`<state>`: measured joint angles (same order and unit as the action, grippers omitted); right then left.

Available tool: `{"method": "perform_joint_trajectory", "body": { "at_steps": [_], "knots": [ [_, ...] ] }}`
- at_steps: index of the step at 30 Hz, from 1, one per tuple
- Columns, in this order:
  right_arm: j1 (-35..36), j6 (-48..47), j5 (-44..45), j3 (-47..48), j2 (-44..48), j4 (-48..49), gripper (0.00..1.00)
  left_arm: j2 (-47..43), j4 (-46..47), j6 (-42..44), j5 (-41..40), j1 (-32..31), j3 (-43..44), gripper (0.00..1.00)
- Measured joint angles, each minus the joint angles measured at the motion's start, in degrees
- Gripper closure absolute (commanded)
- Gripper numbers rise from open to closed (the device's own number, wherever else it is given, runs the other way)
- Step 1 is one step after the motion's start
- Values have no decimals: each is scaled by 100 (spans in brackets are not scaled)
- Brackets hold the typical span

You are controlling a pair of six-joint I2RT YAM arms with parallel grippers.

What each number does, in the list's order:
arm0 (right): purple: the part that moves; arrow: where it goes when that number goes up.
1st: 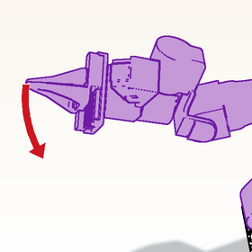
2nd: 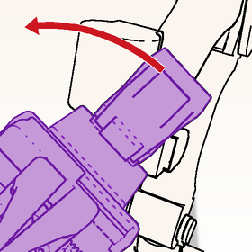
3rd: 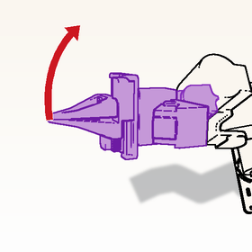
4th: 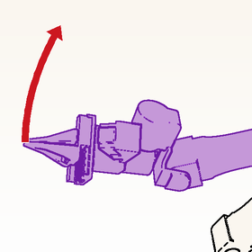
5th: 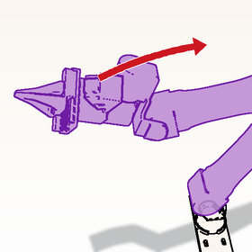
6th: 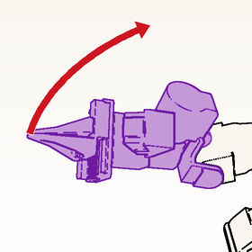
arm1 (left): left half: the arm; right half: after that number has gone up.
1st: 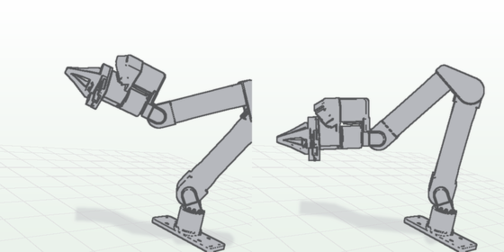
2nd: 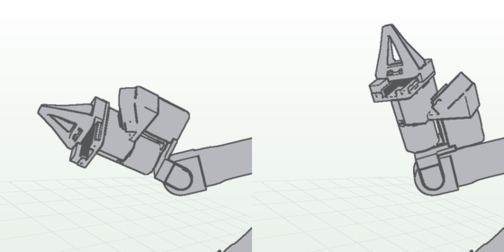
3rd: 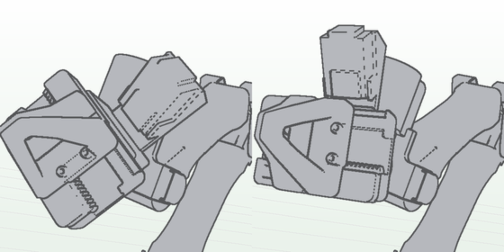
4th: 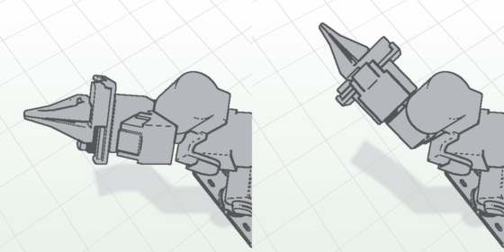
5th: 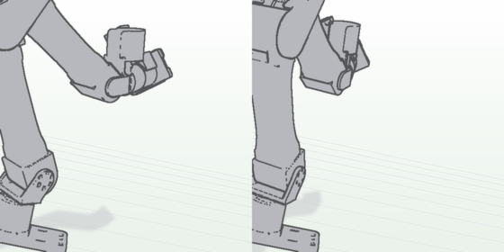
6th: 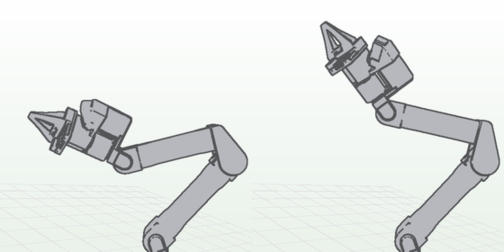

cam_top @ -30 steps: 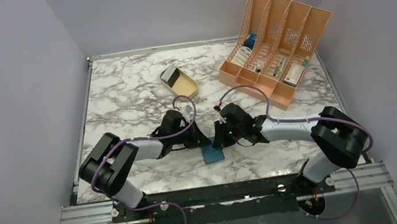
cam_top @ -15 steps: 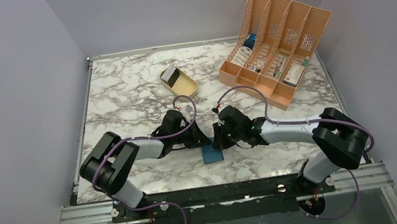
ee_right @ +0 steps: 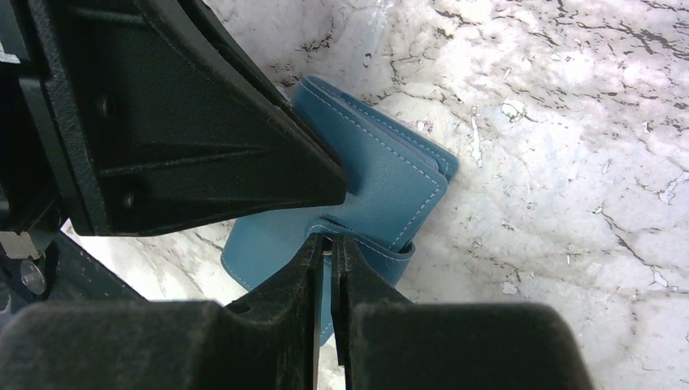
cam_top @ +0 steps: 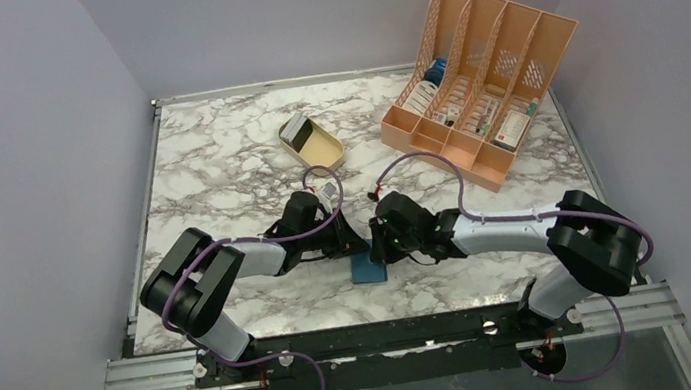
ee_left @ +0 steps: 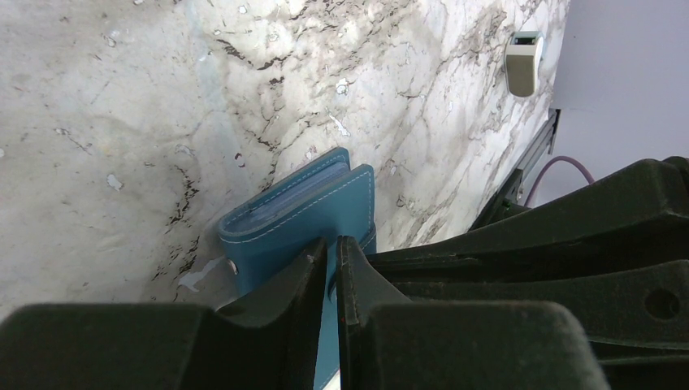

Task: Put the credit cards into the card holder
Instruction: Close the card holder at the center of the board, then reset both arms

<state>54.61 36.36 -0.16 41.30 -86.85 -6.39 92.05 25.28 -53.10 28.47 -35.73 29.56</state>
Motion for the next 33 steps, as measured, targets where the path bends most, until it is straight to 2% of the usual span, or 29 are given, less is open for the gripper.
{"method": "perform_joint_trajectory", "body": {
  "at_steps": [2, 9, 14, 16, 18, 19, 20, 21, 25, 28, 33],
  "knots": [
    [11, 44, 42, 0, 7, -2, 89, 0, 0, -11, 2, 0, 2, 84],
    [79, 127, 170, 120, 52, -229, 75, -240, -437, 79, -103, -48, 155, 66],
    [122, 199, 341, 144, 544, -817, 57, -957, -1504, 444, -509, -57, 619, 56],
    [122, 243, 433, 146, 931, -962, 46, -1401, -1904, 634, -754, -50, 866, 52],
    [122, 264, 555, 153, 1423, -1069, 34, -1851, -2299, 820, -1008, -50, 1110, 40],
    [122, 282, 605, 164, 1657, -1115, 31, -2072, -2505, 925, -1145, -50, 1241, 26],
    [122, 304, 675, 184, 1895, -1163, 28, -2277, -2682, 1019, -1274, -50, 1360, 6],
    [120, 291, 743, 212, 2120, -1207, 26, -2441, -2841, 1084, -1386, -50, 1473, 2],
    [122, 297, 1115, 466, 2811, -1499, 20, -3215, -3528, 1458, -1875, -50, 1906, 1],
    [122, 308, 1458, 673, 3226, -1735, 10, -3779, -3899, 1668, -2173, -50, 2107, 1],
    [122, 525, 2013, 876, 3871, -2111, 8, -4618, -4260, 1821, -2564, -50, 2127, 1]
  ]
}}
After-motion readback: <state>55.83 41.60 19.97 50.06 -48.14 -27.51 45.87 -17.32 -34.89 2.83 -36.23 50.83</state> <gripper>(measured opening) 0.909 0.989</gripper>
